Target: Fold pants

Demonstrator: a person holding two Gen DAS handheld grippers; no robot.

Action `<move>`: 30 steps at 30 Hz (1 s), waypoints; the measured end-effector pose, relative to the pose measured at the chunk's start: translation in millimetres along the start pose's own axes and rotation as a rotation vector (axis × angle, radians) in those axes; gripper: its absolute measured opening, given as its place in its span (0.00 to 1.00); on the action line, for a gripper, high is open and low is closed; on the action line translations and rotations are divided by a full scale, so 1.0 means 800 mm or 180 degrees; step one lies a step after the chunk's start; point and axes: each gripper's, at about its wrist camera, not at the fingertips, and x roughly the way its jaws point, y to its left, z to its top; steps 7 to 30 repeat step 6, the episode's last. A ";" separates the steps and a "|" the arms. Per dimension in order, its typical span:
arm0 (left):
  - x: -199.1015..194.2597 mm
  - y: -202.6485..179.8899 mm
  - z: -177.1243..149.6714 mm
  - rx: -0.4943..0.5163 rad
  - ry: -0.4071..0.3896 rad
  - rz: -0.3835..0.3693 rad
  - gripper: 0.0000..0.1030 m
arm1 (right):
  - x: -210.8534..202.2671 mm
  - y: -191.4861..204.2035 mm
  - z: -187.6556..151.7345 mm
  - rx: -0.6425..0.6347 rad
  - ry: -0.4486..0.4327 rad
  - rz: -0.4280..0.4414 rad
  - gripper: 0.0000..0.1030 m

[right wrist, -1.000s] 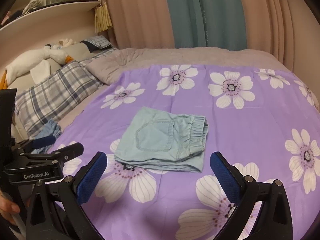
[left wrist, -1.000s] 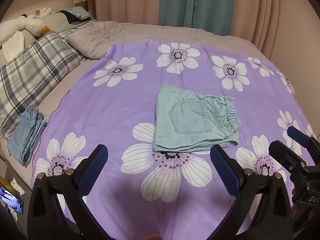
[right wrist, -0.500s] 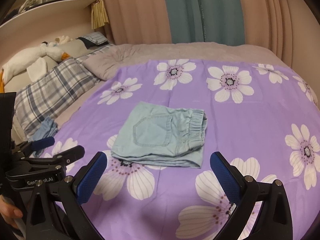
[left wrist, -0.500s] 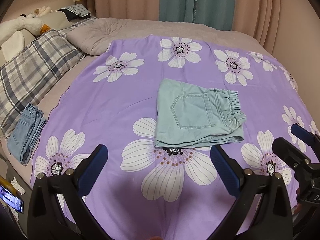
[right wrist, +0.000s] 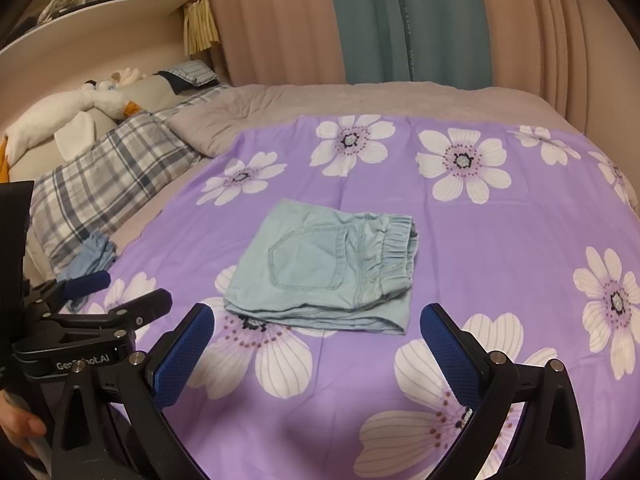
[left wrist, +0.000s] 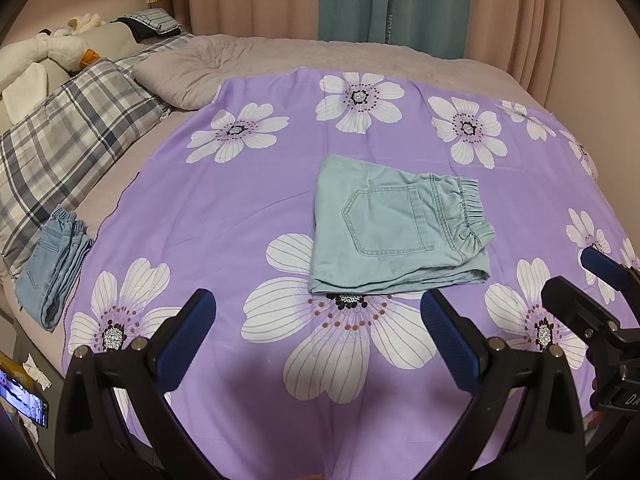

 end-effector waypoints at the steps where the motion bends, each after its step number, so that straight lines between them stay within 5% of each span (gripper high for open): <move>1: 0.000 0.000 0.000 0.0006 -0.0004 0.0000 0.99 | 0.000 0.000 0.000 0.0000 0.0000 -0.0002 0.99; 30: 0.001 0.001 0.000 0.0004 0.0012 -0.0003 0.99 | 0.001 0.000 0.000 0.0017 0.0003 0.0006 0.99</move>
